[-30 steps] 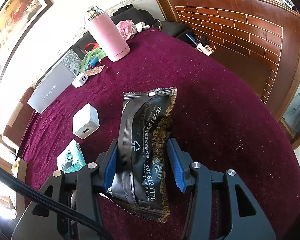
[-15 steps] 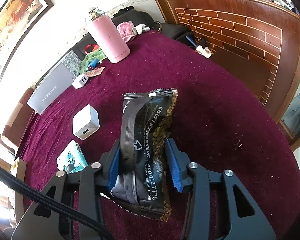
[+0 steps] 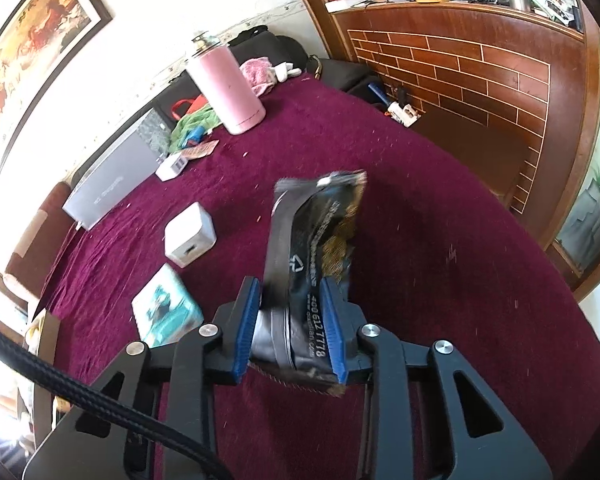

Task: Organize objects

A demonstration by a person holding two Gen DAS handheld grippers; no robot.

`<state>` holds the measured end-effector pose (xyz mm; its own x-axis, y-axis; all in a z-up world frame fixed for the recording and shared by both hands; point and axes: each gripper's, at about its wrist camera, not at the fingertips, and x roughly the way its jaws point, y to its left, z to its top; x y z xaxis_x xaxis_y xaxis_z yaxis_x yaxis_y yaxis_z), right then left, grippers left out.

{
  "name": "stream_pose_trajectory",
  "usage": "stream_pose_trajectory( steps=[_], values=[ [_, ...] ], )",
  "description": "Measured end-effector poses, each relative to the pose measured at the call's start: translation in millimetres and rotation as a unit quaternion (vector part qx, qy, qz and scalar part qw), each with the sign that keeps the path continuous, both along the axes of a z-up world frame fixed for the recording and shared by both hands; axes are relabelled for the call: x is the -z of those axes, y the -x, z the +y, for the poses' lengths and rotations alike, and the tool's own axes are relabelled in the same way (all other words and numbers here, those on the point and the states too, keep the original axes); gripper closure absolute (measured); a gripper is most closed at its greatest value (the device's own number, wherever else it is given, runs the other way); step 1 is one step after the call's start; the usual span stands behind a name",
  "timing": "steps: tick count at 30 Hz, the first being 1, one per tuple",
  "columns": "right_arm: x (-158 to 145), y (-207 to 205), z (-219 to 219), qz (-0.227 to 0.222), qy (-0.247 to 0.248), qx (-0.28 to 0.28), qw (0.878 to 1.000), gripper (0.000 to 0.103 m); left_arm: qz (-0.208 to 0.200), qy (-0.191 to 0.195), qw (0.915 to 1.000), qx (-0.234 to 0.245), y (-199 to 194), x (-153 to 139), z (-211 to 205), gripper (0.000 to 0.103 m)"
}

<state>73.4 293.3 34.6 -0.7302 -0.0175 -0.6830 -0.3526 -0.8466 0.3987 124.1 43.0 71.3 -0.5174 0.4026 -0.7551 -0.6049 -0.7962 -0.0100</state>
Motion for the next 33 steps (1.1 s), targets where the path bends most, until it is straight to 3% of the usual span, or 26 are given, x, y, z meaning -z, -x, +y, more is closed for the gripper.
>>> stream_pose_trajectory(
  steps=[21, 33],
  values=[
    [-45.5, -44.3, -77.1, 0.044, -0.032, -0.079, 0.995, 0.079, 0.032, -0.027, 0.9983, -0.04, -8.7, -15.1, -46.3, 0.091],
    [-77.4, -23.3, -160.3, 0.067, -0.05, -0.173, 0.981, 0.079, 0.03, -0.062, 0.9915, -0.11, 9.6, -19.3, -121.4, 0.091]
  ],
)
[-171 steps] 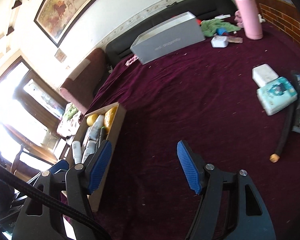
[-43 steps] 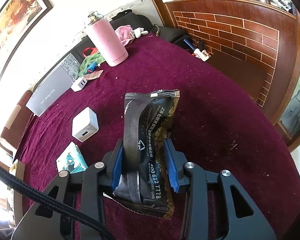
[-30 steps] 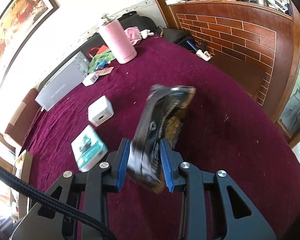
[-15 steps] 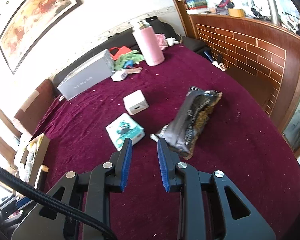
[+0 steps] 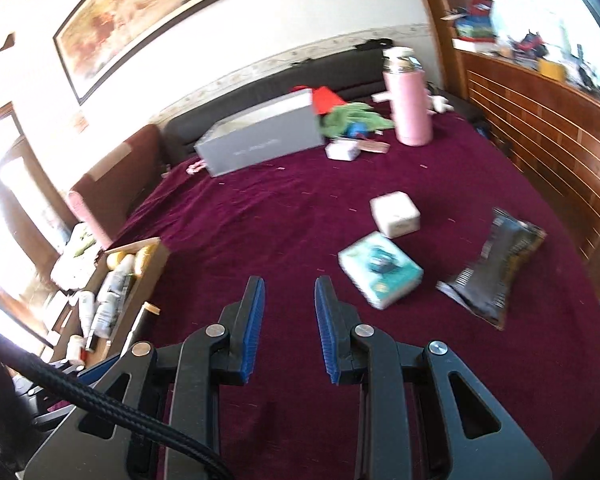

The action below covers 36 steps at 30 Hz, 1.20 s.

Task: Organize objects

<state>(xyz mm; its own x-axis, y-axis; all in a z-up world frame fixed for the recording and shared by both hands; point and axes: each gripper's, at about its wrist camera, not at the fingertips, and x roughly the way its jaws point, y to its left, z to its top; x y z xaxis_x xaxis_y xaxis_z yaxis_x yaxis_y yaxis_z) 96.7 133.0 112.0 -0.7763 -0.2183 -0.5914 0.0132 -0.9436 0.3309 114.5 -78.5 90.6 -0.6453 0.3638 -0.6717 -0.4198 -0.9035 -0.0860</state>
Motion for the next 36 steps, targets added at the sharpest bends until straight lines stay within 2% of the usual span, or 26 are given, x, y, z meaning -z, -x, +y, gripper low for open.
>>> stream_pose_trajectory(
  steps=[3, 6, 8, 9, 11, 14, 15, 19, 20, 22, 23, 25, 28, 36],
  values=[
    [-10.1, 1.5, 7.9, 0.006, 0.037, -0.003, 0.999, 0.079, -0.006, -0.018, 0.9997, -0.015, 5.0, 0.3, -22.7, 0.091],
    [-10.2, 8.0, 40.2, -0.01, 0.066, 0.021, 0.998, 0.077, -0.008, -0.03, 0.9993, -0.022, 6.6, 1.9, -34.0, 0.091],
    [-4.9, 12.9, 59.7, -0.031, 0.056, 0.053, 0.997, 0.051, -0.011, -0.036, 0.999, -0.023, 8.9, 4.3, -37.4, 0.091],
    [0.2, 16.0, 69.5, -0.048, 0.038, 0.075, 0.995, 0.033, -0.012, -0.039, 0.9989, -0.023, 10.2, 5.4, -37.7, 0.091],
    [14.7, 19.7, 90.4, -0.083, -0.003, 0.137, 0.987, 0.032, -0.017, -0.041, 0.9988, -0.021, 12.1, 8.5, -36.4, 0.091],
    [34.5, 22.4, 117.4, -0.116, 0.007, 0.197, 0.973, 0.032, -0.022, -0.04, 0.9988, -0.015, 13.8, 11.1, -32.2, 0.091],
    [41.5, 25.5, 123.8, -0.126, 0.011, 0.212, 0.969, 0.032, -0.023, -0.038, 0.9989, -0.014, 13.7, 11.0, -30.5, 0.091],
    [67.9, 52.3, 131.6, -0.159, -0.028, 0.237, 0.958, 0.033, -0.021, -0.035, 0.9991, -0.013, 10.3, 8.2, -31.3, 0.091],
    [72.6, 56.7, 132.6, -0.154, -0.025, 0.232, 0.96, 0.034, -0.02, -0.035, 0.999, -0.016, 9.8, 7.4, -33.3, 0.091],
    [81.3, 64.0, 135.5, -0.153, -0.019, 0.221, 0.963, 0.072, -0.02, -0.036, 0.9989, -0.021, 9.6, 5.5, -37.8, 0.091],
    [81.6, 64.7, 136.0, -0.15, -0.016, 0.219, 0.964, 0.072, -0.021, -0.037, 0.9988, -0.025, 10.0, 4.8, -41.1, 0.091],
    [76.3, 60.7, 136.5, -0.14, -0.003, 0.209, 0.968, 0.082, -0.022, -0.041, 0.9983, -0.033, 11.5, 3.0, -49.9, 0.091],
    [63.6, 51.7, 131.7, -0.12, 0.012, 0.191, 0.974, 0.089, -0.022, -0.047, 0.9977, -0.045, 12.5, 0.8, -62.6, 0.091],
    [30.0, 42.7, 95.4, -0.079, 0.068, 0.111, 0.988, 0.092, -0.02, -0.063, 0.9942, -0.085, 12.4, -2.2, -101.0, 0.091]
  ],
)
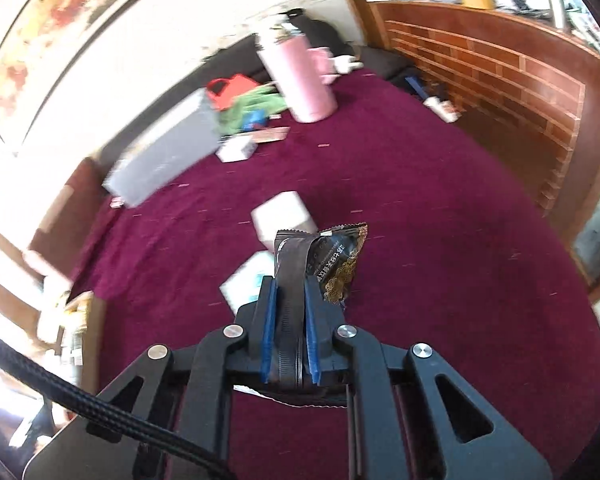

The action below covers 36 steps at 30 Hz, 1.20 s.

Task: Organize objects

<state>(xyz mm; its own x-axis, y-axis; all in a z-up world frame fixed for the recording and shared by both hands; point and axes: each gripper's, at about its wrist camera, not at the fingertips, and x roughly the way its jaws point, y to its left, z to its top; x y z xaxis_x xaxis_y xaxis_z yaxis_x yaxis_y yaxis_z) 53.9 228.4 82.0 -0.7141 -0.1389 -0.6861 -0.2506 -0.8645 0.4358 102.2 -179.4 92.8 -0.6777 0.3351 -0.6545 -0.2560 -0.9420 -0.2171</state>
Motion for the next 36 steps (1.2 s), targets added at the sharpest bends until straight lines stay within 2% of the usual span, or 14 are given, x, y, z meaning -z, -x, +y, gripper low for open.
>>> stream_pose_trajectory(
  steps=[6, 12, 17, 23, 28, 32, 36],
  values=[
    [-28.1, 9.0, -62.4, 0.028, 0.039, -0.089, 0.995, 0.092, 0.004, -0.006, 0.9992, -0.04, 3.6, -4.0, -34.8, 0.091],
    [-42.8, 32.9, -161.1, 0.035, 0.052, -0.194, 0.979, 0.091, -0.012, 0.007, 0.9963, -0.085, 11.0, 11.8, -67.6, 0.091],
    [-34.9, 54.7, -245.0, 0.018, 0.053, -0.268, 0.962, 0.091, -0.039, 0.009, 0.9935, -0.107, 20.5, 35.4, -89.4, 0.091],
    [-2.7, 67.6, -333.7, -0.029, 0.042, -0.33, 0.943, 0.091, -0.06, 0.009, 0.9911, -0.119, 35.5, 53.9, -105.6, 0.091],
    [24.8, 59.6, -373.0, -0.059, 0.037, -0.355, 0.932, 0.091, -0.067, 0.001, 0.9906, -0.119, 42.8, 60.7, -112.0, 0.091],
    [26.5, 49.0, -385.5, -0.058, 0.024, -0.364, 0.929, 0.091, -0.071, -0.006, 0.9905, -0.118, 44.6, 64.7, -114.2, 0.091],
    [27.3, 46.5, -382.7, -0.065, 0.033, -0.371, 0.926, 0.091, -0.069, -0.02, 0.9898, -0.123, 45.2, 65.1, -118.6, 0.091]
  ],
)
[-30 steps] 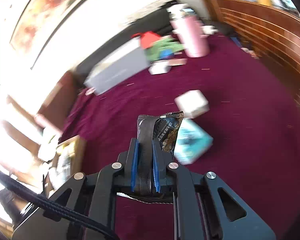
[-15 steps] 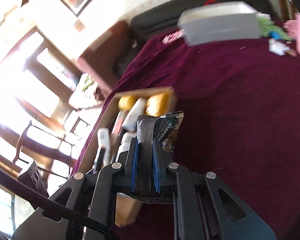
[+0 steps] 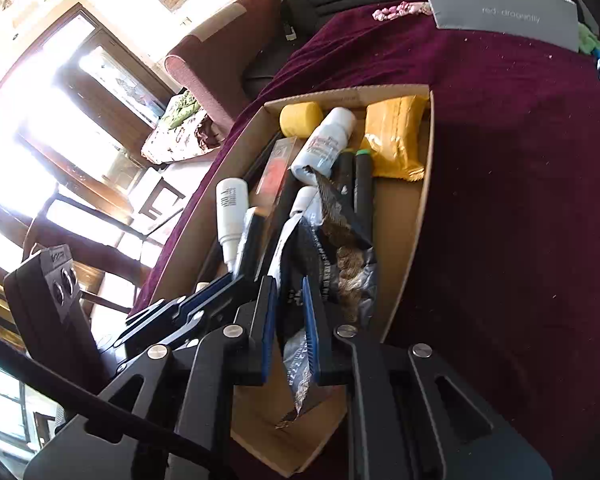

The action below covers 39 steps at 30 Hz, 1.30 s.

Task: Organize objects
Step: 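Carry marker with left tool while right tool carries packet into the tray, then open both tools to release the marker and packet in the tray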

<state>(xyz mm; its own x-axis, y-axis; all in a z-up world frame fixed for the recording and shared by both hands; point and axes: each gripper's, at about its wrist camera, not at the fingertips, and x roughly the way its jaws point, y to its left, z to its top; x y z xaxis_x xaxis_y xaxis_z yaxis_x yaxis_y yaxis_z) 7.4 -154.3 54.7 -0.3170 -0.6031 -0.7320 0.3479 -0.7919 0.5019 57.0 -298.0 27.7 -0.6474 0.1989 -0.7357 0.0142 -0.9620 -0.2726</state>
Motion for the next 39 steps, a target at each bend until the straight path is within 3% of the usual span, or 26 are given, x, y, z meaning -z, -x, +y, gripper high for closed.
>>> stream_pose_trajectory(
  steps=[4, 7, 10, 13, 16, 19, 21, 23, 26, 27, 30, 36, 39],
  values=[
    [3.5, -4.2, -1.0, -0.023, 0.021, -0.018, 0.999, 0.09, 0.007, -0.027, 0.9996, -0.004, -2.1, -1.9, -5.0, 0.087],
    [6.3, -7.2, 3.1, -0.03, 0.037, -0.022, 0.999, 0.084, 0.016, -0.029, 0.9994, -0.009, -4.5, -6.8, -5.8, 0.065],
    [9.7, -7.4, 7.3, -0.045, 0.069, -0.031, 0.996, 0.076, 0.036, -0.031, 0.9986, -0.022, -11.6, -16.0, -8.1, 0.057],
    [11.6, -5.6, 14.7, -0.053, 0.11, -0.034, 0.992, 0.069, 0.058, -0.004, 0.9975, -0.042, -19.9, -27.8, -7.7, 0.032],
    [1.0, -10.3, 24.8, -0.022, 0.123, -0.027, 0.992, 0.058, 0.094, 0.014, 0.9933, -0.066, -30.6, -41.6, -7.8, 0.03],
    [-14.9, -18.7, 38.0, 0.024, 0.129, -0.011, 0.991, 0.045, 0.123, 0.036, 0.9871, -0.097, -39.5, -53.7, -9.5, 0.017],
    [-23.5, -24.4, 44.9, 0.054, 0.114, 0.015, 0.992, 0.036, 0.144, 0.065, 0.9806, -0.116, -46.6, -63.5, -6.6, 0.015],
    [-31.5, -31.0, 47.7, 0.093, 0.08, 0.046, 0.991, 0.035, 0.165, 0.08, 0.9752, -0.125, -56.7, -72.3, -5.2, 0.013],
    [-40.0, -44.5, 47.8, 0.154, 0.005, 0.092, 0.984, 0.029, 0.175, 0.059, 0.975, -0.125, -67.5, -78.2, -6.7, 0.002],
    [-40.8, -46.5, 46.3, 0.167, -0.008, 0.1, 0.981, 0.025, 0.172, 0.054, 0.9759, -0.123, -67.8, -79.3, -6.6, 0.002],
    [-46.1, -54.1, 47.0, 0.202, -0.043, 0.112, 0.972, 0.024, 0.163, 0.046, 0.977, -0.13, -70.6, -82.5, -7.9, 0.002],
    [-51.7, -72.4, 26.0, 0.291, -0.146, 0.125, 0.937, 0.022, 0.15, 0.045, 0.9741, -0.163, -72.6, -86.2, -4.9, 0.002],
    [-52.5, -78.6, 26.7, 0.309, -0.16, 0.123, 0.929, 0.021, 0.15, 0.077, 0.9677, -0.188, -73.3, -87.4, -0.7, 0.001]
  ],
)
